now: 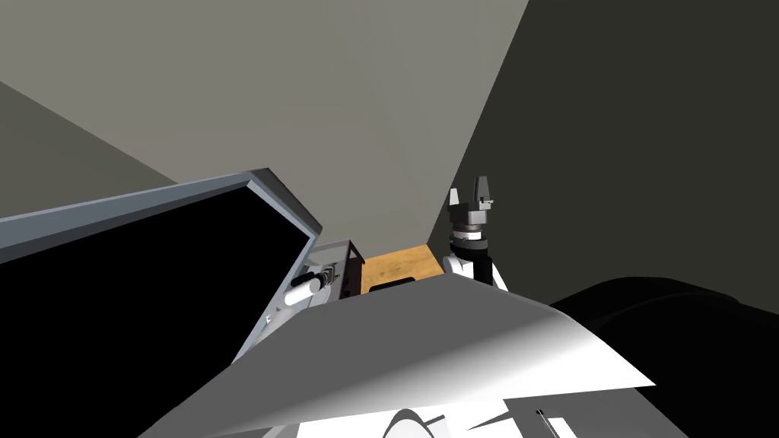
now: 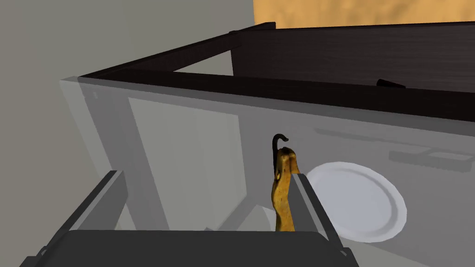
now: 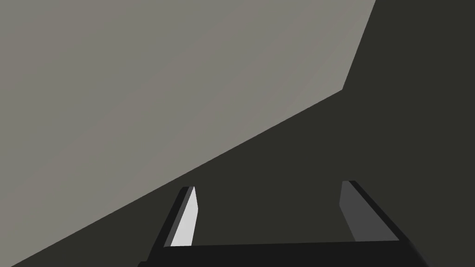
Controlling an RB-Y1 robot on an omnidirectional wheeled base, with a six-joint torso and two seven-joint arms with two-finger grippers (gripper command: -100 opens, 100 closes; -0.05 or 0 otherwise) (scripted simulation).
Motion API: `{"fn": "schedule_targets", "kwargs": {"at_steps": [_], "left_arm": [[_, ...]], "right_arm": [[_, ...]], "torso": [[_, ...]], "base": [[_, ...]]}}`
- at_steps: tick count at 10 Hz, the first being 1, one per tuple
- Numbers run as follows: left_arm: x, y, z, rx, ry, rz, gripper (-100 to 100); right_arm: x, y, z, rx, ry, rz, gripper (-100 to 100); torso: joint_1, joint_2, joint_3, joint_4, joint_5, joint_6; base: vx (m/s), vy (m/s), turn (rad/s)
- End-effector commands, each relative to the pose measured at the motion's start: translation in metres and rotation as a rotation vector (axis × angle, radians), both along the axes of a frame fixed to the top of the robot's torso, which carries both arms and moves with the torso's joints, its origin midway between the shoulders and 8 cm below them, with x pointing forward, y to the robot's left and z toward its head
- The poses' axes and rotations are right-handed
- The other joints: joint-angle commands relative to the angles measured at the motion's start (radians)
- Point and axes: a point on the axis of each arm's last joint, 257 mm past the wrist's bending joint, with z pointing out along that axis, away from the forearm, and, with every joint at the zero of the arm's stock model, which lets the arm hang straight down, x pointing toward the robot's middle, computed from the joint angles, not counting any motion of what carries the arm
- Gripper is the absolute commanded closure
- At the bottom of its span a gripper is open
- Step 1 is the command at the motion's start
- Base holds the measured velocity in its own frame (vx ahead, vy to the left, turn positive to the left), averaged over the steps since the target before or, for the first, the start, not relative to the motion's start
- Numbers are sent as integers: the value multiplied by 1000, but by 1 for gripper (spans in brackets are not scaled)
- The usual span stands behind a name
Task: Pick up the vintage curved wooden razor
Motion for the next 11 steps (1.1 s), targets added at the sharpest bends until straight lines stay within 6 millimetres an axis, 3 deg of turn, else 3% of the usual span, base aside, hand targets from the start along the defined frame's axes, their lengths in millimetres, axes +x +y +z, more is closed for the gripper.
{"fn": "schedule_targets", "kwargs": {"at_steps": [1, 7, 8, 9, 10, 11], "left_arm": [[-14, 8, -14, 6, 65, 2, -100], [-58, 23, -47, 14, 231, 8, -100], [-53, 23, -43, 14, 212, 8, -100], [-54, 23, -44, 14, 216, 7, 0], [-33, 13, -46, 0, 185, 49, -100], [-34, 21, -49, 23, 201, 52, -100]], "right_arm": [[0, 0, 0, 0, 0, 0, 0], [0, 0, 0, 0, 0, 0, 0], [0, 0, 0, 0, 0, 0, 0], [0, 0, 0, 0, 0, 0, 0], [0, 0, 0, 0, 0, 0, 0], [0, 0, 0, 0, 0, 0, 0]], "torso": [[0, 0, 0, 0, 0, 0], [-2, 0, 0, 0, 0, 0], [-3, 0, 0, 0, -1, 0], [-4, 1, 0, 0, -1, 0], [-6, 1, 1, 0, -1, 0], [-2, 3, 2, 1, 0, 0]], "base": [[33, 84, -68], [24, 67, -52], [9, 22, -9], [0, 0, 0], [-34, 74, -28], [-23, 46, -9]]}}
